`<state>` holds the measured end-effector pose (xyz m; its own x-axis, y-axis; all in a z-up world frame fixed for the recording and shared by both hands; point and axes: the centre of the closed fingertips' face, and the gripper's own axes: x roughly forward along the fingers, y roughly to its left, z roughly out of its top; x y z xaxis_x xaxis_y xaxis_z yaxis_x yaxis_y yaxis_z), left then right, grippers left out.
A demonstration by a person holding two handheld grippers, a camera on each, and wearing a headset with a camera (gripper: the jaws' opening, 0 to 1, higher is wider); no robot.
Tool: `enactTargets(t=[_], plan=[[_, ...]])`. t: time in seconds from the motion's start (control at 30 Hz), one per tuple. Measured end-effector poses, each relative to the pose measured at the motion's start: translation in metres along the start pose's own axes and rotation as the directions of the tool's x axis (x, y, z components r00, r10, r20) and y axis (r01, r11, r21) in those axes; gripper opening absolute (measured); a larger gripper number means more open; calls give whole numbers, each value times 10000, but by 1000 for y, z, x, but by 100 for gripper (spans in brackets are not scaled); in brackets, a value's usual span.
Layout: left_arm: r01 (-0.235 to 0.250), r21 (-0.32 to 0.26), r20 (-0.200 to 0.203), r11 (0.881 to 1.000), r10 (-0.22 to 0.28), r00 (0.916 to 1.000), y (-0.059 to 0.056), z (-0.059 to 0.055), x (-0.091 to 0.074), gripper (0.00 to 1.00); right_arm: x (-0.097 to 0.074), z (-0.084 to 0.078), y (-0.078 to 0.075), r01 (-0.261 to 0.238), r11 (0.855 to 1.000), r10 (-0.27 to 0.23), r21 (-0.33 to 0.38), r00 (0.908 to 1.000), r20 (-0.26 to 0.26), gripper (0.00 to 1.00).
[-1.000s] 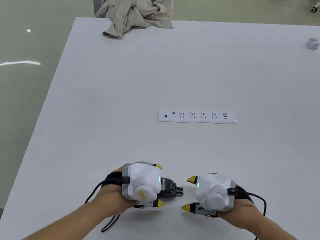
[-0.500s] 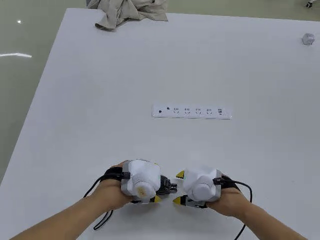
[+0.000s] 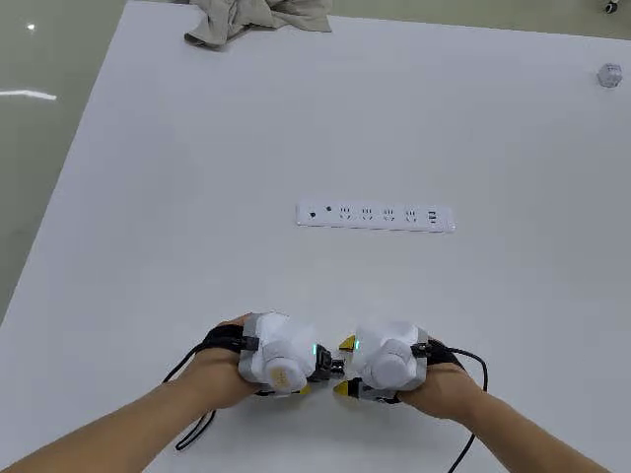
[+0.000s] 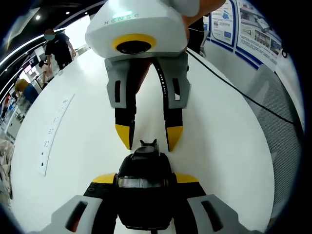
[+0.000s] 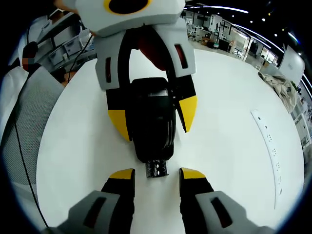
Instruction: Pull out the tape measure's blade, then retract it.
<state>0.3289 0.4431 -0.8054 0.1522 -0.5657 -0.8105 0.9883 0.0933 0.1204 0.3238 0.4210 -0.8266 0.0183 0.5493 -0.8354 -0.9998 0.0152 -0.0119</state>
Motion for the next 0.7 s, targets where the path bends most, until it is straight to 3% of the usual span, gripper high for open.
enactTargets(t=[0.4, 0.7], plan=[[-72, 194, -51, 9998, 73, 10000, 0, 0, 0, 41, 3, 2, 3, -181, 9996, 183, -210, 9998, 105, 25], [-40, 193, -365, 9998, 47, 9993, 1, -1, 0, 41, 4, 2, 0, -180, 9998, 180, -10, 9998, 95, 17]])
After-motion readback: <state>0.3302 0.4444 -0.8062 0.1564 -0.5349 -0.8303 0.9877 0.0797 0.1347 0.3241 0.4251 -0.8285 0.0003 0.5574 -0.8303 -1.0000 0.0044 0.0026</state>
